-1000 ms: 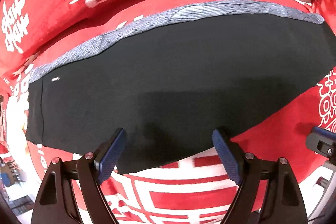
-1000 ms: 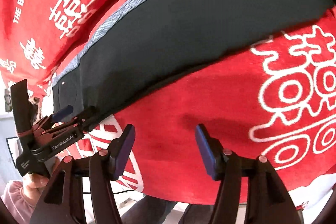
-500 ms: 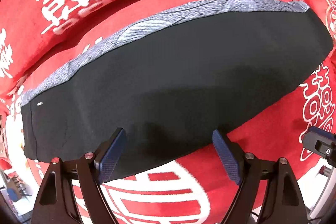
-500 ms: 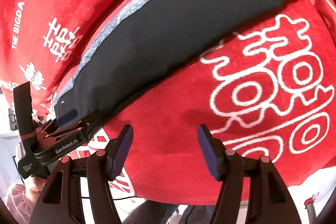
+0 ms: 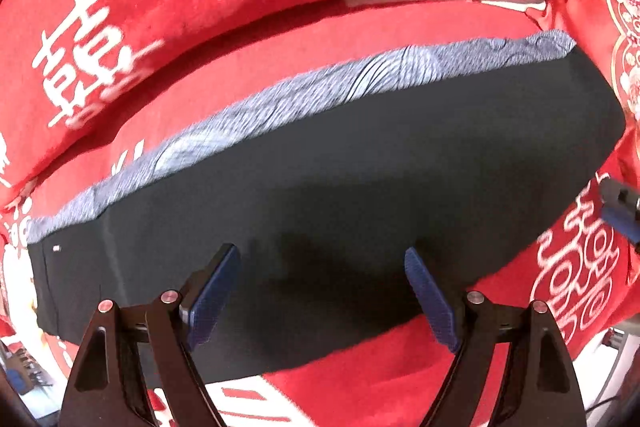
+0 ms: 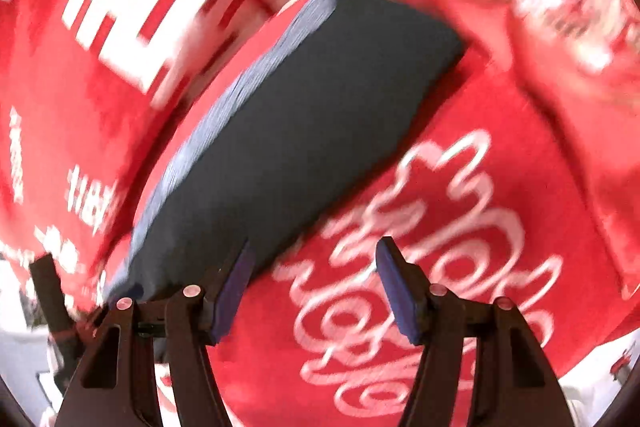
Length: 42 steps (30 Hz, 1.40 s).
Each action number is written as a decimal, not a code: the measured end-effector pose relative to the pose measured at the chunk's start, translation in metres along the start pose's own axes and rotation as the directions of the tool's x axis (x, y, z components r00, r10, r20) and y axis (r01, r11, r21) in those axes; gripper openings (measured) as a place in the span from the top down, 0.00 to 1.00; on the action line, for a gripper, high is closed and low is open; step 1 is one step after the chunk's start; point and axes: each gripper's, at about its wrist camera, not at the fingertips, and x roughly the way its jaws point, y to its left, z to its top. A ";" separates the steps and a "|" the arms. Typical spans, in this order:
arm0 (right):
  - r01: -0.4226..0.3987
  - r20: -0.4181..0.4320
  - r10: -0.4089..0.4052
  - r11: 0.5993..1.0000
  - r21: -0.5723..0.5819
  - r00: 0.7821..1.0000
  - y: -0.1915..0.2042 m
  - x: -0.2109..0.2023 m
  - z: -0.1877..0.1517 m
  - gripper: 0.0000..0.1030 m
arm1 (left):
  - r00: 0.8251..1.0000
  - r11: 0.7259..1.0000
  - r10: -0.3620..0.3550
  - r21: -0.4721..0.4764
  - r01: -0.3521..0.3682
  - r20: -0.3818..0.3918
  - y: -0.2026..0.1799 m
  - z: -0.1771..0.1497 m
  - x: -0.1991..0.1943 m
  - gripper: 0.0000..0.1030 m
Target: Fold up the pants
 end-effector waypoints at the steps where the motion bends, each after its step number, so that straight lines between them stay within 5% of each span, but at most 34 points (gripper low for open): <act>1: 0.009 0.026 -0.010 1.000 0.022 1.000 -0.005 -0.002 0.008 0.35 | 1.000 1.000 0.005 -0.001 -0.005 0.006 -0.003 0.002 0.001 0.17; 4: 0.030 0.069 -0.036 0.996 0.078 0.997 -0.021 0.000 0.030 0.50 | 1.000 1.000 0.011 -0.016 -0.011 0.008 -0.009 0.008 0.005 0.17; 6: 0.048 0.065 -0.054 0.994 0.097 0.996 -0.028 0.005 0.040 0.91 | 1.000 1.000 0.017 -0.019 -0.017 0.002 -0.008 0.011 0.013 0.17; 11: 0.059 0.135 -0.058 0.998 0.002 0.989 -0.016 -0.006 0.055 0.92 | 0.999 0.999 0.039 0.005 -0.039 0.016 -0.014 0.007 0.016 0.16; 15: 0.085 0.066 -0.085 0.996 0.006 0.994 -0.019 0.013 0.059 0.89 | 0.998 0.998 0.065 -0.009 -0.065 0.013 -0.012 0.007 0.018 0.06; 23: -0.095 0.005 0.095 0.992 0.082 0.995 -0.032 0.013 0.023 0.67 | 0.998 0.998 0.060 -0.030 -0.060 0.011 -0.004 0.005 0.027 0.01; 30: -0.188 -0.018 0.191 0.975 0.119 0.981 -0.032 0.031 0.005 0.66 | 0.999 0.998 0.044 -0.047 -0.044 0.000 0.001 0.007 0.033 0.01; 42: -0.276 0.059 0.271 0.950 0.148 0.961 -0.037 0.036 0.015 0.61 | 1.000 0.997 0.028 -0.070 -0.029 -0.008 0.009 0.009 0.041 0.01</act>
